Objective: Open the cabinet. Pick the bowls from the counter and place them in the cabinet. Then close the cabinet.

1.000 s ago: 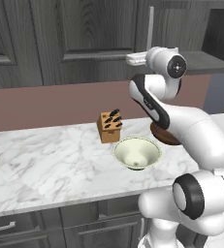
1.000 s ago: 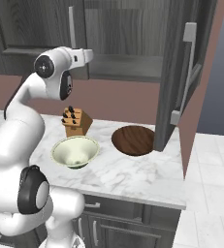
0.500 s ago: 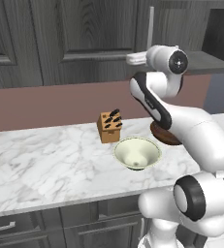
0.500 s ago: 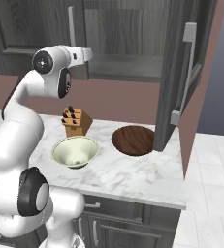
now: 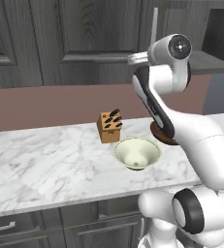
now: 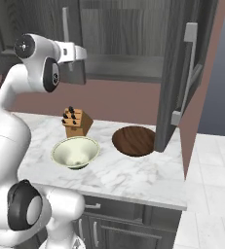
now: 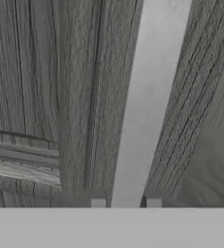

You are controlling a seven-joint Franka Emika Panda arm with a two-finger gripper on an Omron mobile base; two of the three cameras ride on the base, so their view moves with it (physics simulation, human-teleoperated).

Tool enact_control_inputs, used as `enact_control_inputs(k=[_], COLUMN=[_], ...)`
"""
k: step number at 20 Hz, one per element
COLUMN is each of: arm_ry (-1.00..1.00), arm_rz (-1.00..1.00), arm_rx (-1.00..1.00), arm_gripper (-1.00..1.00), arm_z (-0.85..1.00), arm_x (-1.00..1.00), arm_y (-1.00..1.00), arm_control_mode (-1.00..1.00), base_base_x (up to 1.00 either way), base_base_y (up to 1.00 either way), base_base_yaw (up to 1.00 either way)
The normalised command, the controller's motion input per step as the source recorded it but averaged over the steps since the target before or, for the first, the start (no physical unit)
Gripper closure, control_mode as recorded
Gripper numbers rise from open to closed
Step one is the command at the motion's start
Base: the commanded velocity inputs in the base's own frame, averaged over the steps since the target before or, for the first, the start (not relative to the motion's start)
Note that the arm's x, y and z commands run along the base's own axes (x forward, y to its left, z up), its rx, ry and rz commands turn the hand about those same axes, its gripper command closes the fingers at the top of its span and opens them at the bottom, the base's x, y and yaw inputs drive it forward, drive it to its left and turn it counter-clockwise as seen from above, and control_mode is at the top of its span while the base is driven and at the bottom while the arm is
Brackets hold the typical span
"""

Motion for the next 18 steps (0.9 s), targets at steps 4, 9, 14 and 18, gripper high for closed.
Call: enact_control_inputs(k=[4, 9, 14, 18], arm_ry=[0.0, -0.1, -0.11, -0.01], arm_rz=[-0.07, -0.05, -0.05, -0.05], arm_rx=[-0.06, -0.06, -0.04, -0.02], arm_gripper=[1.0, 1.0, 1.0, 1.0], arm_z=[-0.11, -0.33, -0.25, -0.09], arm_x=[-0.97, -1.0, -0.93, -0.72], arm_y=[0.32, 0.41, 0.41, 0.41], arm_control_mode=[-1.0, -1.0, -1.0, -1.0], base_base_x=[0.0, 0.0, 0.0, 0.0], base_base_y=[0.0, 0.0, 0.0, 0.0], base_base_yaw=[0.0, 0.0, 0.0, 0.0])
